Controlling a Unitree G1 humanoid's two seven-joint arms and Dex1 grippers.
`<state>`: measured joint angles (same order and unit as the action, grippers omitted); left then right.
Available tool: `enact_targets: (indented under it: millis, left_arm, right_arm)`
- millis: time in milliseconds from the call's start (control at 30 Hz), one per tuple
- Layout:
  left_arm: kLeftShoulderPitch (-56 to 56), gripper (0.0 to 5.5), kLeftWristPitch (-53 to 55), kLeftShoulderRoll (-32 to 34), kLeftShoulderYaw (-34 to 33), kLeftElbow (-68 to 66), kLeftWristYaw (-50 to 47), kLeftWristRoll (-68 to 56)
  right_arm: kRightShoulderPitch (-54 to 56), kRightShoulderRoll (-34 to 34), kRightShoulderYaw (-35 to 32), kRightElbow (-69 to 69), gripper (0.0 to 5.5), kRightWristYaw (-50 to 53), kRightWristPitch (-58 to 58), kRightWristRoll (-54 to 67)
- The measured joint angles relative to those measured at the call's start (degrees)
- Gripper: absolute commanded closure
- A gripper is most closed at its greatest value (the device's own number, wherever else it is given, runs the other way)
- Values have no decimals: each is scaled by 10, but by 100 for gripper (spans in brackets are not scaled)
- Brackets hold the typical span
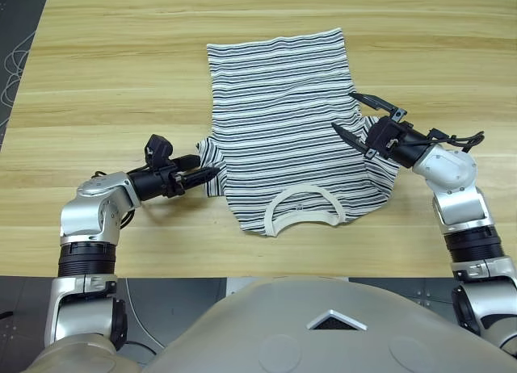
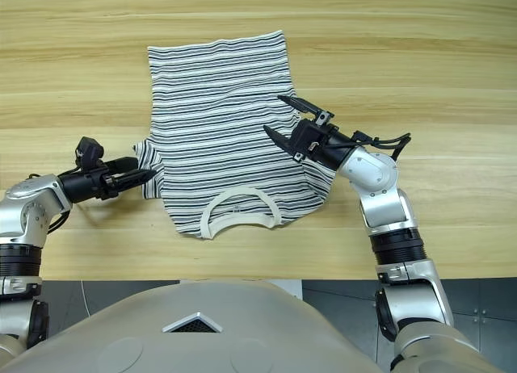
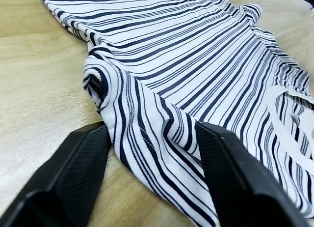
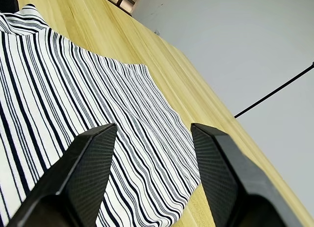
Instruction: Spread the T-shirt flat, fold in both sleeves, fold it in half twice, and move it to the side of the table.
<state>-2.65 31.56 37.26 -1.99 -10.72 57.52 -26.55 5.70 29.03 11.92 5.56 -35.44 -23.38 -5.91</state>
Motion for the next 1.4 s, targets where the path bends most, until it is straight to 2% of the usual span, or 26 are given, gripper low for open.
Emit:
enact_targets:
  millis: [467,900,1400]
  left_arm:
    - [-20,532,21,6,12,18,8,-14]
    - [-2,537,58,16,-6,7,10,-24]
    - [4,537,28,51,-24,10,11,9]
  right_arm:
    - [0,-5,0,0,270,1,1,0]
    - [0,-16,2,6,270,8,1,-5]
    - [0,-17,5,14,270,17,-3,-7]
